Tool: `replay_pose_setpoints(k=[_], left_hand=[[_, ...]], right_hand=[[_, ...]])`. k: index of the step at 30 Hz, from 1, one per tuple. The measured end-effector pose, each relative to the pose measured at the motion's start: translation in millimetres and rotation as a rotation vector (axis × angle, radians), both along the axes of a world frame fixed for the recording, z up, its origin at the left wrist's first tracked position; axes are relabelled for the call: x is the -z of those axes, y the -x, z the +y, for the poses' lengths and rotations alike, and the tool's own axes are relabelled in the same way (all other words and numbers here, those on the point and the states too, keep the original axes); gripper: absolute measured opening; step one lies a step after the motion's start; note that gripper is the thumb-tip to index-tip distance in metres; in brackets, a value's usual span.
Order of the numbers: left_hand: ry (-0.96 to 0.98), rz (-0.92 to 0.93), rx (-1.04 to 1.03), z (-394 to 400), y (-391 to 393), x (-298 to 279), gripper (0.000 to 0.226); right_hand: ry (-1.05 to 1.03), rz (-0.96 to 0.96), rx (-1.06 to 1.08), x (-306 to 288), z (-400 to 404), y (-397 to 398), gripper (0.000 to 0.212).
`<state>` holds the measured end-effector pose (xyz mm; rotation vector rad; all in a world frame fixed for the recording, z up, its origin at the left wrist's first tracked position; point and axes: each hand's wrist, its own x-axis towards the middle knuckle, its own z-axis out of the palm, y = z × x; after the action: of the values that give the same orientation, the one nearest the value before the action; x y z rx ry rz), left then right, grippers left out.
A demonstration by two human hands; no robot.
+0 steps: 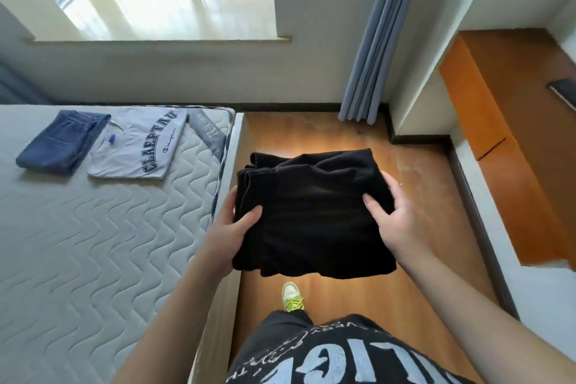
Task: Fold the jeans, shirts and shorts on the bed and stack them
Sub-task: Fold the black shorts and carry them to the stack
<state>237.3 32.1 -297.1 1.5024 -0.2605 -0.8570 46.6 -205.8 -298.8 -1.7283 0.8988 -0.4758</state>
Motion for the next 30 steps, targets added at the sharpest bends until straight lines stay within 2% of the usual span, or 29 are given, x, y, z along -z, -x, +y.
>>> replay_pose_setpoints(k=[10, 19, 25, 30], left_hand=[[0.002, -0.047, -0.030, -71.7, -140.9, -10.7, 0.056], [-0.067, -0.090, -0.028, -198.8, -224.5, 22.3, 0.057], [-0.125, -0.088, -0.102, -276.7, -282.0, 9.5, 0.069], [-0.124, -0.066, -0.207, -311.0, -317.2, 7.1, 0.066]], right_hand=[[0.019, -0.014, -0.003, -10.8, -68.5, -140.0, 0.046], [0.033, 0.020, -0.017, 12.5, -205.2, -240.1, 0.048], [-0.001, 0.049, -0.072, 9.7, -296.3, -307.3, 0.043], [-0.013, 0.067, -0.183, 2.1, -343.3, -371.6, 0.042]])
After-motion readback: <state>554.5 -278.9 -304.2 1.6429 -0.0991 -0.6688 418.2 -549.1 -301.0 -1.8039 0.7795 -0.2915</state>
